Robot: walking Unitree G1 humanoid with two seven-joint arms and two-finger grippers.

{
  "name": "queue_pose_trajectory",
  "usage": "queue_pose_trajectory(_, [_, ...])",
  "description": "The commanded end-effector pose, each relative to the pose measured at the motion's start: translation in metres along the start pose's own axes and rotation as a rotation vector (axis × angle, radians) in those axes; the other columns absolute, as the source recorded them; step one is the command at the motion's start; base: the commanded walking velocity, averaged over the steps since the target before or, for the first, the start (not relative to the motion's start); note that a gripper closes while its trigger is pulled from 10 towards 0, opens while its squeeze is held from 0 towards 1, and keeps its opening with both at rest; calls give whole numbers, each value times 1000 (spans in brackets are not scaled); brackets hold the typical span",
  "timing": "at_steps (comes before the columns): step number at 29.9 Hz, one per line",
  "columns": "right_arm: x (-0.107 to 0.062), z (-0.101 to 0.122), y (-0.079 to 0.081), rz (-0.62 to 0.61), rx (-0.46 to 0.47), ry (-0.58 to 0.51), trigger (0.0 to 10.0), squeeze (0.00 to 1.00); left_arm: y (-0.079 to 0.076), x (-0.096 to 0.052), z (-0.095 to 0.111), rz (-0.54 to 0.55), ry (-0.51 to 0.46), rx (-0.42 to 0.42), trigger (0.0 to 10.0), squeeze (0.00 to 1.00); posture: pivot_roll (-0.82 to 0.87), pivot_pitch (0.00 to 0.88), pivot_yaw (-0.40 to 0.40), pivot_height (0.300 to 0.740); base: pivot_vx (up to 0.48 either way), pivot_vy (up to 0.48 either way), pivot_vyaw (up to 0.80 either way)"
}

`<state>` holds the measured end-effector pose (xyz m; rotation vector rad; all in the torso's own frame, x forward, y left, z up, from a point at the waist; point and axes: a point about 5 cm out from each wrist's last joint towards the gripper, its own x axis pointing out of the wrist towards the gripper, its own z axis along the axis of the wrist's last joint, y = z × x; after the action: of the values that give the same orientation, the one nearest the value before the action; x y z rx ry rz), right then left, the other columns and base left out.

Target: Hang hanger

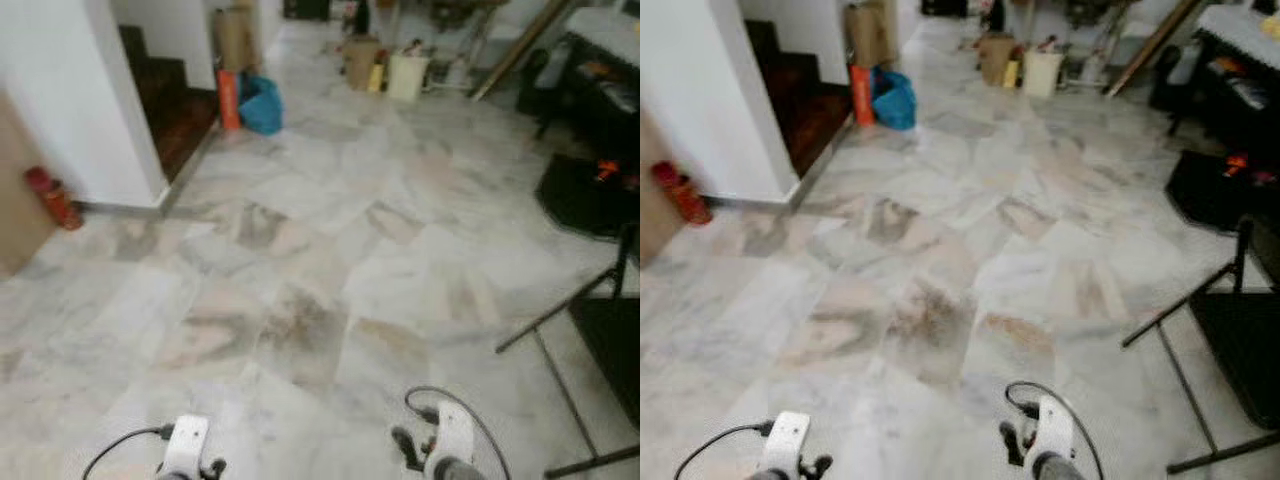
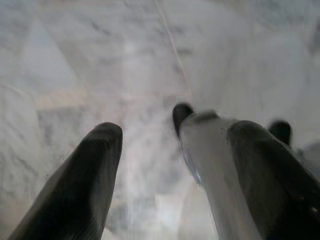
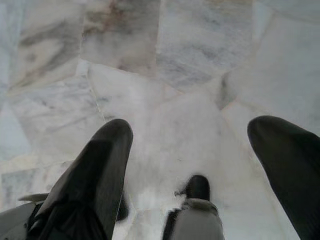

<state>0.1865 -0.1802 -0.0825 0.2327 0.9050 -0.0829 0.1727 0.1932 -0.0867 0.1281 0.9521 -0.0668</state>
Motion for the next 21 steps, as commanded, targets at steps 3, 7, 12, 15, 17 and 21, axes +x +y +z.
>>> queue_pose_trajectory(3, [1,0,3,5,5,2,10000,0,7,1,6,16,-8,7,10000,0,21,0,-47,740,-275,0,0])
queue_pose_trajectory(7, [1,0,4,8,5,2,10000,0,7,1,6,18,-8,6,10000,0,24,0,-48,740,-277,0,0])
queue_pose_trajectory(12, [1,0,6,9,6,3,10000,0,8,0,6,18,-6,8,10000,0,25,0,-47,740,-275,0,0])
queue_pose_trajectory(15, [1,0,6,9,6,4,10000,0,8,0,5,19,-5,9,10000,0,25,0,-47,740,-274,0,0])
queue_pose_trajectory(17, [1,-1,6,9,7,5,10000,0,8,0,5,19,-4,8,10000,0,28,0,-50,740,-274,0,0])
queue_pose_trajectory(21, [1,0,5,9,4,6,10000,0,7,0,5,18,-3,6,10000,0,31,0,-53,740,-276,0,0])
